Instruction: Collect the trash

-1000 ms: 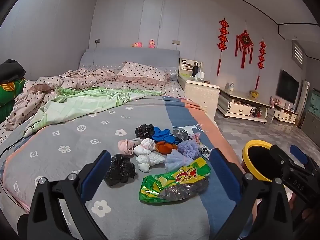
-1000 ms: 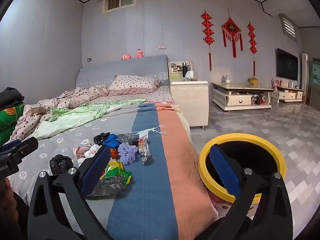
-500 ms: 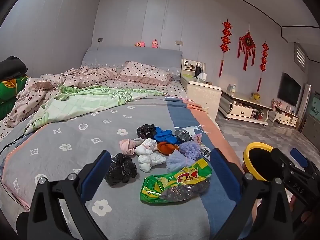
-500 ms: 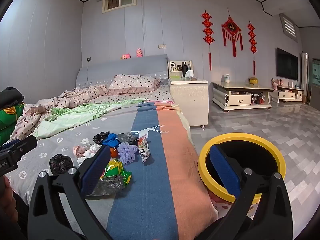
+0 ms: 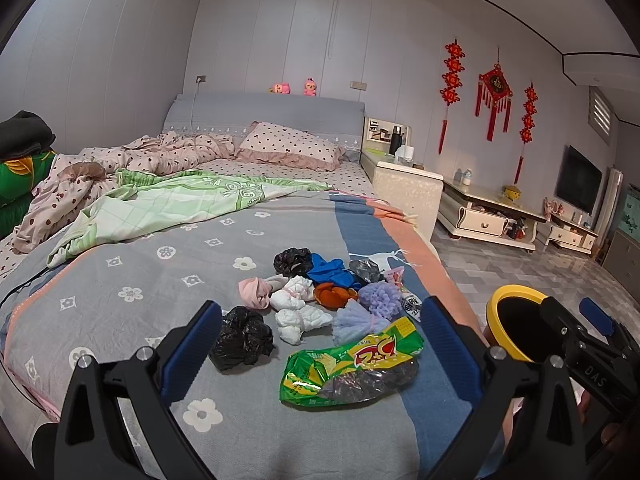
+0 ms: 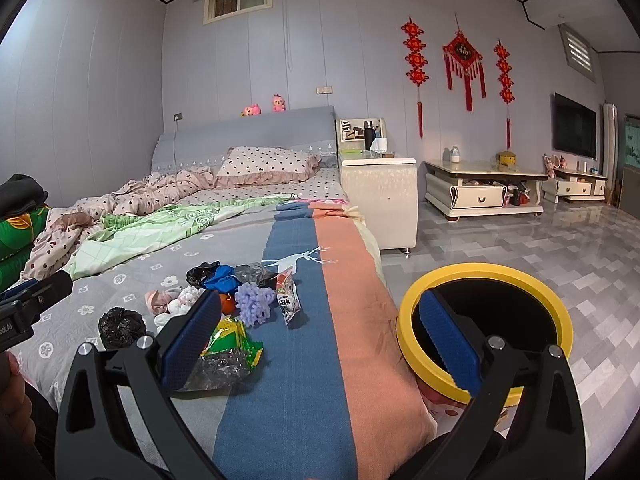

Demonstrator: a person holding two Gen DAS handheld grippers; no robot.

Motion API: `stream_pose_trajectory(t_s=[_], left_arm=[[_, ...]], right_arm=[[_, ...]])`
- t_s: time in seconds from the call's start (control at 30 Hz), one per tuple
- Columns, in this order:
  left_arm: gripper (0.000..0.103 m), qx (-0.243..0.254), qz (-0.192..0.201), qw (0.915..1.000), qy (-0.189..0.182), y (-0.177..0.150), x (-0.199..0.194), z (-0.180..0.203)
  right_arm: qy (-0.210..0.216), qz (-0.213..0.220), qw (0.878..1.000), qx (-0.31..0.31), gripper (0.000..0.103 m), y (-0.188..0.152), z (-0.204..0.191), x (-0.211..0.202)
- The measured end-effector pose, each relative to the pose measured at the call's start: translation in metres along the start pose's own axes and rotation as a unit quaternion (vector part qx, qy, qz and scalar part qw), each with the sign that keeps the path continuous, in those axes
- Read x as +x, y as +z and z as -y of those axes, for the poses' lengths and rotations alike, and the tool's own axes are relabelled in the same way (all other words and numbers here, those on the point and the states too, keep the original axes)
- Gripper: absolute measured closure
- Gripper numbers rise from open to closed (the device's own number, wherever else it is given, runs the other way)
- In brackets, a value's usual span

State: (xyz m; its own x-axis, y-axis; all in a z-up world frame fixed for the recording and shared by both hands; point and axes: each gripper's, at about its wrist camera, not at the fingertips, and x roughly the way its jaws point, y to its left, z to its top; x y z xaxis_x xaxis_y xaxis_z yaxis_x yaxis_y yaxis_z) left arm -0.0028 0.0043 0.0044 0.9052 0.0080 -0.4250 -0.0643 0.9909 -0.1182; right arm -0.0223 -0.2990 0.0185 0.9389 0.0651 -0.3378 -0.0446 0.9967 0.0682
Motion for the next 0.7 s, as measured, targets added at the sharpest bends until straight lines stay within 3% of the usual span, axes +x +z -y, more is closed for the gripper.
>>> stream_pose_trajectory(t_s=[0.7], left_arm=[[0.007, -0.001, -0.001, 1.0, 0.0, -0.0005, 0.0005, -0.0006]], right_arm=[[0.001, -0.003, 1.0, 0.001, 0.008, -0.0009, 0.0002, 0.0012]])
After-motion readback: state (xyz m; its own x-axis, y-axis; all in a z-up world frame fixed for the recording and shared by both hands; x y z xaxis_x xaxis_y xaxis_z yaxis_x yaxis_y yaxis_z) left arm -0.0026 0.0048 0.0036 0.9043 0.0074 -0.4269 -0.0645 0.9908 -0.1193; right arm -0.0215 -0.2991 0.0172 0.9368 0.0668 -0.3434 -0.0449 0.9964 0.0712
